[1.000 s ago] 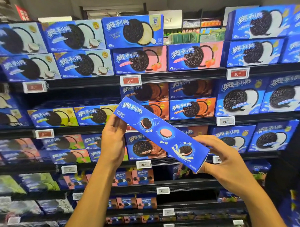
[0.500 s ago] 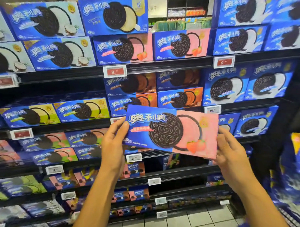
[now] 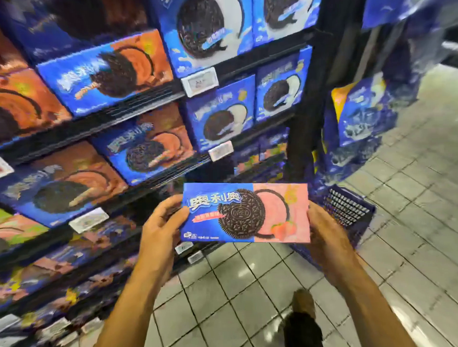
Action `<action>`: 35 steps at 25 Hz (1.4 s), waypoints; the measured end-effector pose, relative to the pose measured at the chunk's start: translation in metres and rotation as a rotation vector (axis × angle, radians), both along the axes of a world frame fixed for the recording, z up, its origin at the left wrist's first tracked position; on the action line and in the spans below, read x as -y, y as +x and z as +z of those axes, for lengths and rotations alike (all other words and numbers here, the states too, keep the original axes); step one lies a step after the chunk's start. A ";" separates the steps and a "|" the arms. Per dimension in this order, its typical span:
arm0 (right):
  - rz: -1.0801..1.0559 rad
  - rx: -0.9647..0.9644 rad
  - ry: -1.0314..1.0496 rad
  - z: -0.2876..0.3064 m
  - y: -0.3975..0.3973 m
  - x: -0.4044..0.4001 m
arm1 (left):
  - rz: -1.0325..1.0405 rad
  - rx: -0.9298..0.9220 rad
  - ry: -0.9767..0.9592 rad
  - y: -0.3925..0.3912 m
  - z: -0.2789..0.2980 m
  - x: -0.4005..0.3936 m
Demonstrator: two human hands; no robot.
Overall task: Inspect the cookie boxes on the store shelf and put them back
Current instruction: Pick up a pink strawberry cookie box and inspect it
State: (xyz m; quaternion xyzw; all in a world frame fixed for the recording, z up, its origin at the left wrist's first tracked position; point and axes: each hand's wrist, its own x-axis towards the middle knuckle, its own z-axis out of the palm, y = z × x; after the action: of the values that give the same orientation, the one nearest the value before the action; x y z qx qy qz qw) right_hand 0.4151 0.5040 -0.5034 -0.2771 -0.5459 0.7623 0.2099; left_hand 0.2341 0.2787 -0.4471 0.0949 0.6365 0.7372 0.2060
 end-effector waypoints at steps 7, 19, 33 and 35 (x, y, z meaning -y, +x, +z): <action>-0.296 0.294 -0.163 -0.099 0.089 -0.121 | -0.266 0.190 -0.271 0.036 -0.119 -0.182; -0.532 0.512 -0.725 -0.413 0.100 -0.314 | -0.611 0.141 -0.768 0.062 -0.470 -0.471; -0.868 0.491 -1.162 -0.774 0.007 -0.356 | -1.143 -0.233 -1.125 0.011 -0.815 -0.647; -0.792 0.506 -1.157 -0.791 0.006 -0.361 | -1.116 -0.116 -1.111 0.009 -0.838 -0.633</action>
State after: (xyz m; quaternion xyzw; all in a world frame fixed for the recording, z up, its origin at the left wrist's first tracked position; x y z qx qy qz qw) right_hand 0.4211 0.8648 -1.2940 -0.6864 0.0517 0.7081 0.1577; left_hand 0.2430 0.9118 -1.2851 0.3218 0.7797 0.0927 0.5291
